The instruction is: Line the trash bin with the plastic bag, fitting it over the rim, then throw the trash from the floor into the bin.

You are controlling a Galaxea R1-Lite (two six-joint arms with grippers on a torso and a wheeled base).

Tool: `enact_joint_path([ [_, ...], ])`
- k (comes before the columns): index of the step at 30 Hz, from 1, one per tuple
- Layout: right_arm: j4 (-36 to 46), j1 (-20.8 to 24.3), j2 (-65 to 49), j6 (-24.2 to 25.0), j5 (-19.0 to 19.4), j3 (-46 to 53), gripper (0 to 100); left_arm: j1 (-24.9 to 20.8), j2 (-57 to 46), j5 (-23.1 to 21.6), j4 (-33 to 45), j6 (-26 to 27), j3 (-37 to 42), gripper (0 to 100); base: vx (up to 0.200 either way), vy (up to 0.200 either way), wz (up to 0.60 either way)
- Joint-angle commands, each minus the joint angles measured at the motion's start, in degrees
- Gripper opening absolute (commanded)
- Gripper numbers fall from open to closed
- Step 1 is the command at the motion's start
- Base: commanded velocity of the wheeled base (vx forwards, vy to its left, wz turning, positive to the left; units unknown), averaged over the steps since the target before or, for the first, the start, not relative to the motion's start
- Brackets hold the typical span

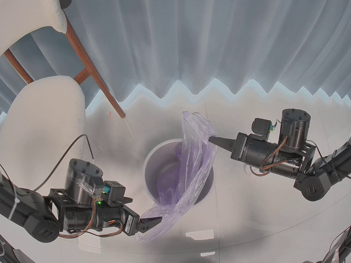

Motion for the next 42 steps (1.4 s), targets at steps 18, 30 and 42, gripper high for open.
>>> enact_joint_path([
  [18,-0.81,-6.54,2.02,-0.08,3.96,-1.95,0,4.50,12.50,0.47,-16.01,-12.80,-6.86,0,0.000,0.000,0.00],
  [30,2.71,-13.13,8.61,-0.26,7.83,-15.40,0,5.12,11.62,9.09,-9.33,-29.59,-20.66,0,0.000,0.000,0.00],
  [42,2.18,-14.98,14.85,-0.61,7.48,-18.04,0,4.85,15.40,12.07,-3.00,-46.55,-27.52,0,0.000,0.000,0.00],
])
